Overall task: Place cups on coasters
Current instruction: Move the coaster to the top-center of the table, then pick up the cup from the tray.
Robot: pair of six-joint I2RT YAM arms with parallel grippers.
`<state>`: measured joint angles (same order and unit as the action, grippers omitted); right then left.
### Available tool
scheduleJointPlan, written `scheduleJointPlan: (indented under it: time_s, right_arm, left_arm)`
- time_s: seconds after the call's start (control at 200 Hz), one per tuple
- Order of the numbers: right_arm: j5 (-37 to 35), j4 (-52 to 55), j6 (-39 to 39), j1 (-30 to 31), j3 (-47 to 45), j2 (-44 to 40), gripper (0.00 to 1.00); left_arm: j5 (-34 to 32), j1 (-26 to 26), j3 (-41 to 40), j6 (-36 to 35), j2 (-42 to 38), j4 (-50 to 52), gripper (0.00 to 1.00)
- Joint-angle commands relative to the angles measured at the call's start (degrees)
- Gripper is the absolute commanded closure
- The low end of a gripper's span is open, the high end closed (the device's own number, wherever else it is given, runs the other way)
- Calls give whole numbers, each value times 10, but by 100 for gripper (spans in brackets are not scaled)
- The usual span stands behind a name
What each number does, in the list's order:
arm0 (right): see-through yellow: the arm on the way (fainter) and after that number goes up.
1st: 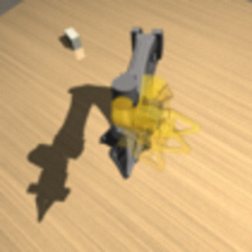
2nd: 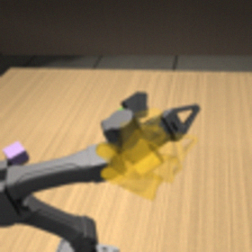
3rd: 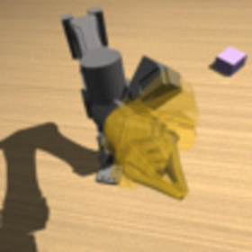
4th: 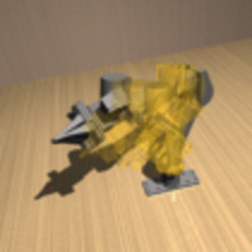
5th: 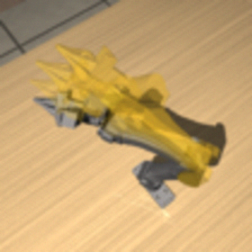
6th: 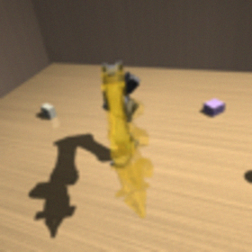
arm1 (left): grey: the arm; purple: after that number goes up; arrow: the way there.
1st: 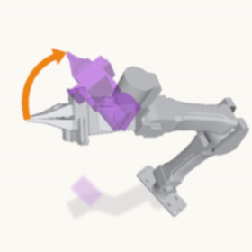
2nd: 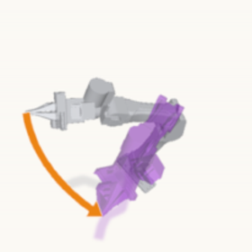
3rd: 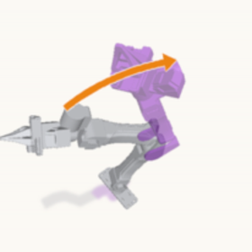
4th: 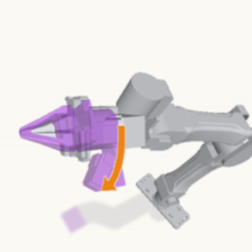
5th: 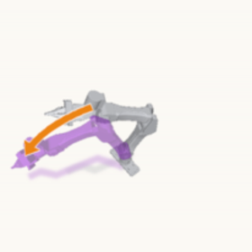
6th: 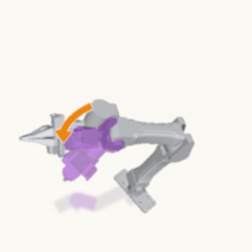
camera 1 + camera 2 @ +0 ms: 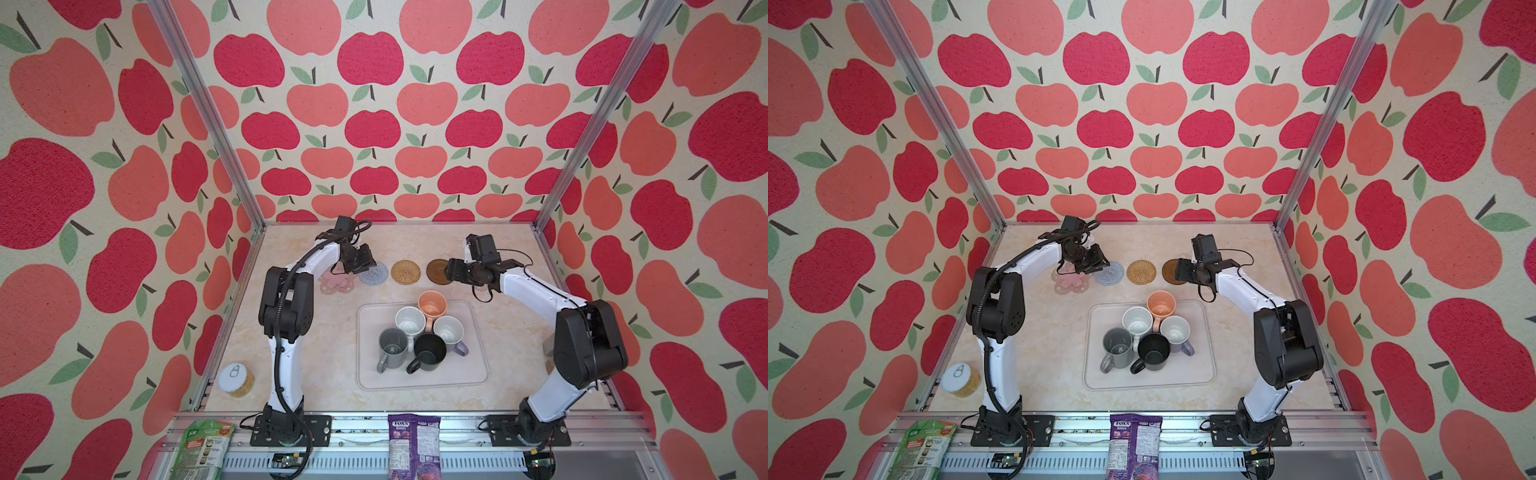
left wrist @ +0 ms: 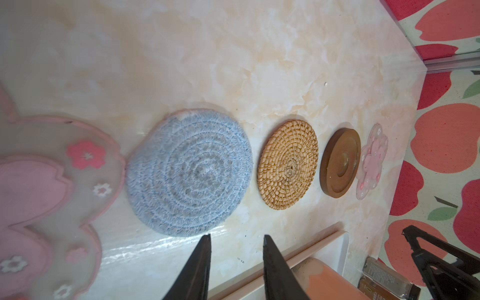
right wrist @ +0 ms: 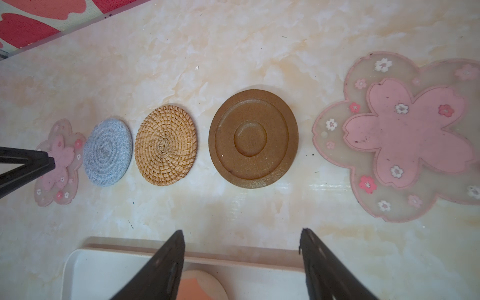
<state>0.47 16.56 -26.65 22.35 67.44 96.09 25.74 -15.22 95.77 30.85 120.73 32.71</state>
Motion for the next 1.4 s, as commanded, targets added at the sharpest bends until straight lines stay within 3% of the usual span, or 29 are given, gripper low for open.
scheduleJointPlan:
  time_s: [0.0, 0.62, 0.951, 1.391]
  right_arm:
    - [-19, 17, 16, -8, -11, -28, 27]
    - [-21, 12, 24, -26, 2, -12, 27]
    - [-6, -8, 10, -31, 42, 24, 26]
    - [-31, 21, 25, -33, 72, 38, 26]
  left_arm:
    - [-43, 6, -30, -27, -38, 21, 64]
    - [-125, 29, -114, -34, -102, 8, 64]
    - [-147, 59, -164, -23, -121, -52, 64]
    - [-189, 85, -172, -54, -143, -57, 63]
